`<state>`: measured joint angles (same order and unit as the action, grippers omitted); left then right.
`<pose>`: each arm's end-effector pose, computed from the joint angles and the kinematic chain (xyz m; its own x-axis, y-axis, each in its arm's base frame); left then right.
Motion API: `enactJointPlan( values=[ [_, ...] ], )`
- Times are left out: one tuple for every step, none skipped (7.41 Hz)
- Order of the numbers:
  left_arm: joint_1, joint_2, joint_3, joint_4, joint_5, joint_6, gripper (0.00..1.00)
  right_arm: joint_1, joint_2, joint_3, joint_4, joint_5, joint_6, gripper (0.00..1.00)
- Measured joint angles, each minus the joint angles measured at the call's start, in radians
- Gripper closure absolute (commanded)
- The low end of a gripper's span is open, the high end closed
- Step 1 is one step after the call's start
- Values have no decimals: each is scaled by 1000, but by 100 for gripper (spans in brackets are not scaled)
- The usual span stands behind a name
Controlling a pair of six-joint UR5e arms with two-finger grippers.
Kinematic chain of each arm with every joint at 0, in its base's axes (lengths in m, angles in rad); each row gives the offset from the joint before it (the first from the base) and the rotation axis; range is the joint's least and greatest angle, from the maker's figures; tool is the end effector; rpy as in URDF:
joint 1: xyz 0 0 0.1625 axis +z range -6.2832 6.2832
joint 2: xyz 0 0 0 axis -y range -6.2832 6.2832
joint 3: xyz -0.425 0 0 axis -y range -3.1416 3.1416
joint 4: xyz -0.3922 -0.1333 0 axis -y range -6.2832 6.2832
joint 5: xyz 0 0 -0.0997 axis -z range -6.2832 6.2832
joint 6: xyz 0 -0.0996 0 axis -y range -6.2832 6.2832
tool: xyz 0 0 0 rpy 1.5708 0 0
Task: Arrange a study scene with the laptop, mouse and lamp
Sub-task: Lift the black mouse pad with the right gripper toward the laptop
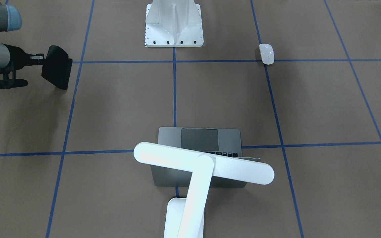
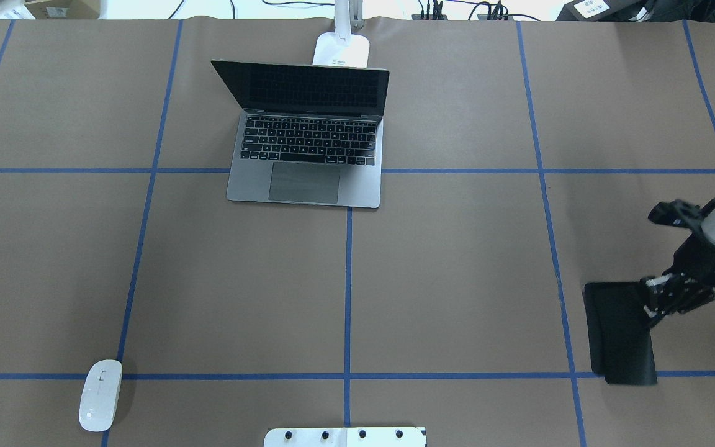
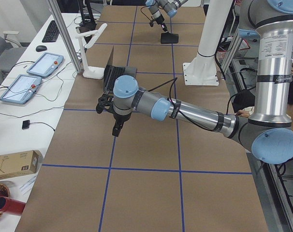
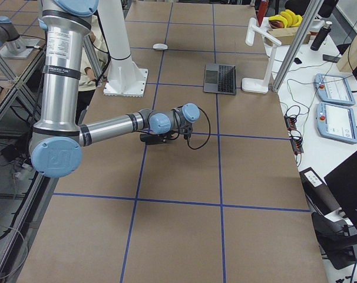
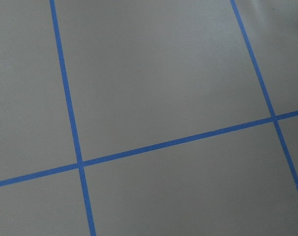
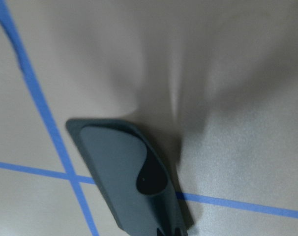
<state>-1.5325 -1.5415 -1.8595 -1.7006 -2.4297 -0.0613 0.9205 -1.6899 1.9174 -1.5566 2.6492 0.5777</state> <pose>-0.0393 -0.4854 0.5091 0.6428 0.2549 -0.7224 0.0040 0.9419 0.3358 -0.2299 -0.3775 0.5179 0.5292 0.0416 0.8475 0.3567 0.8953 -0.2667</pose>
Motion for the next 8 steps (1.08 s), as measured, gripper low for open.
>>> enactJointPlan(
  values=[
    [-5,11,-3,-1,0,19,0,51,35,18,-2,-33,7,100],
    [-10,18,-5,-1,0,32,0,88,73,37,-4,-82,30,100],
    [-16,24,-2,-1,1,38,0,109,110,60,-6,-141,71,100],
    [-18,34,3,-3,1,45,0,123,158,73,-8,-185,123,100],
    [-21,47,6,-4,3,69,0,133,220,77,-24,-223,179,100],
    [-28,57,13,-1,8,109,0,136,307,79,-85,-270,214,100],
    [-40,60,27,0,12,139,0,128,419,79,-190,-333,230,100],
    [-55,61,46,1,14,167,0,111,520,78,-285,-388,241,100]
  ],
)
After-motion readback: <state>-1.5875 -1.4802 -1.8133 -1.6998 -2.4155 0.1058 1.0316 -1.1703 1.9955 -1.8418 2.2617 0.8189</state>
